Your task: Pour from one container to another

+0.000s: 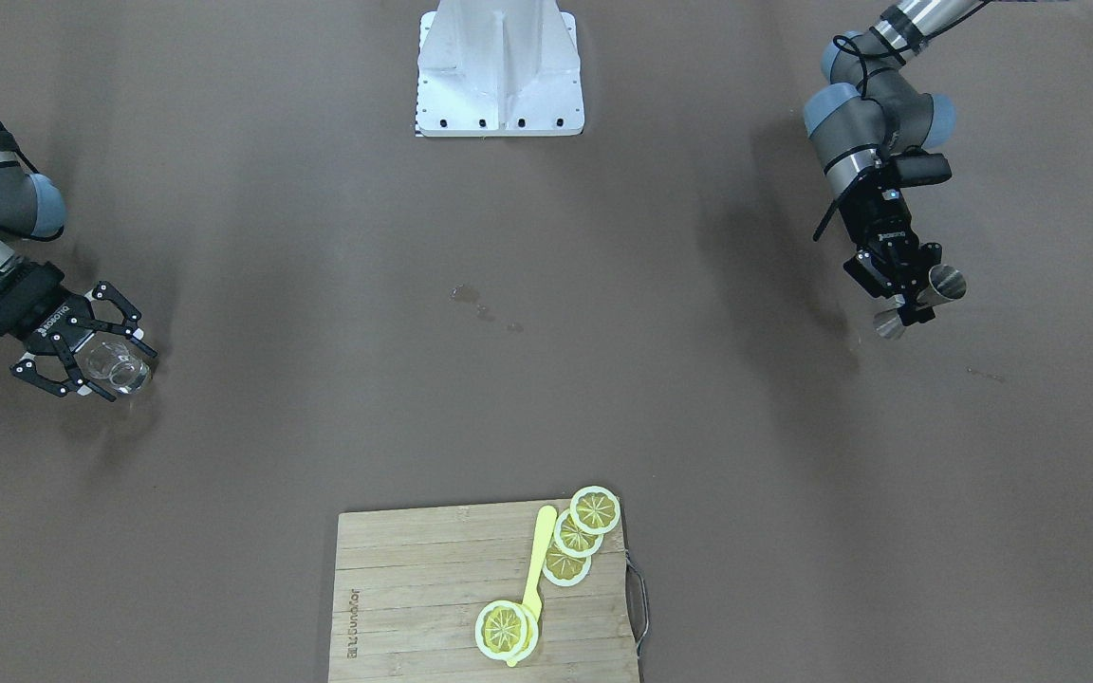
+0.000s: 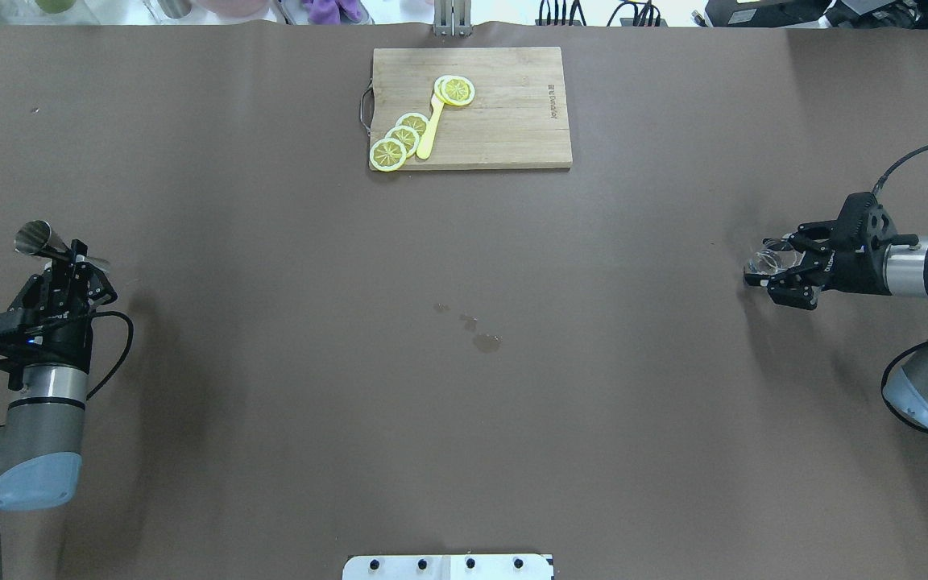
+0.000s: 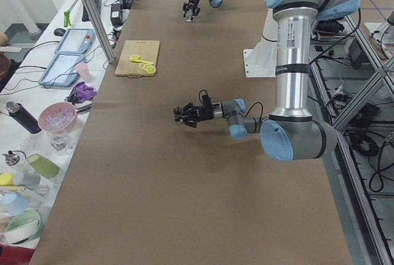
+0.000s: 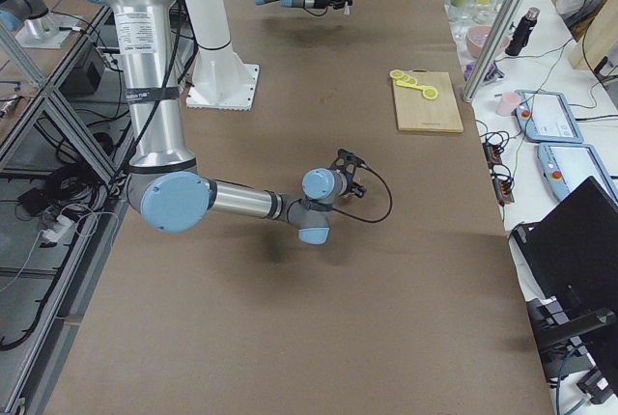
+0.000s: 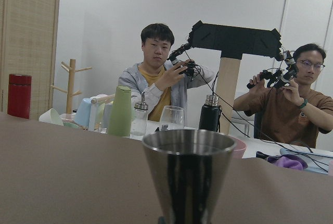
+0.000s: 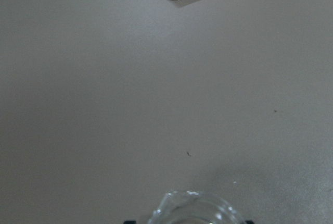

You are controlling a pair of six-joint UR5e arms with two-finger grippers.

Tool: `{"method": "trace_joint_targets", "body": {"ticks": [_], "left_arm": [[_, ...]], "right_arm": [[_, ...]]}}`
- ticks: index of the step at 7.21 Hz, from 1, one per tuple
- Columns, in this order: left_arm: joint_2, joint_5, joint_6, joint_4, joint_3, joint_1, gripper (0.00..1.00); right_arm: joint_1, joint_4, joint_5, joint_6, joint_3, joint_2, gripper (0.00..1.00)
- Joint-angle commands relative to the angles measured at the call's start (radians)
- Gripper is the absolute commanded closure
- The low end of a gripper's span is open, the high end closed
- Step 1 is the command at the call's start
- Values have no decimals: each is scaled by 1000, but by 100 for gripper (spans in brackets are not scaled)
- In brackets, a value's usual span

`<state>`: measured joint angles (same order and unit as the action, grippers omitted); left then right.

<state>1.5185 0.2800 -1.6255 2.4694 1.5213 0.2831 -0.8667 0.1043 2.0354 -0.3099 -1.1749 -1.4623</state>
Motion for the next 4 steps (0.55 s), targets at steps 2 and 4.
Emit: {"method": "trace_joint_targets", "body": {"ticks": [2,4], "left_arm": [[3,-19,-7,-49,-33,-1,100],[23,-50,-7,-50,-67,-1,100]], "right_arm": [[-6,-5,0,-1,-40,-7,9],[-47,-17,9,-3,-99,-15,5]]}}
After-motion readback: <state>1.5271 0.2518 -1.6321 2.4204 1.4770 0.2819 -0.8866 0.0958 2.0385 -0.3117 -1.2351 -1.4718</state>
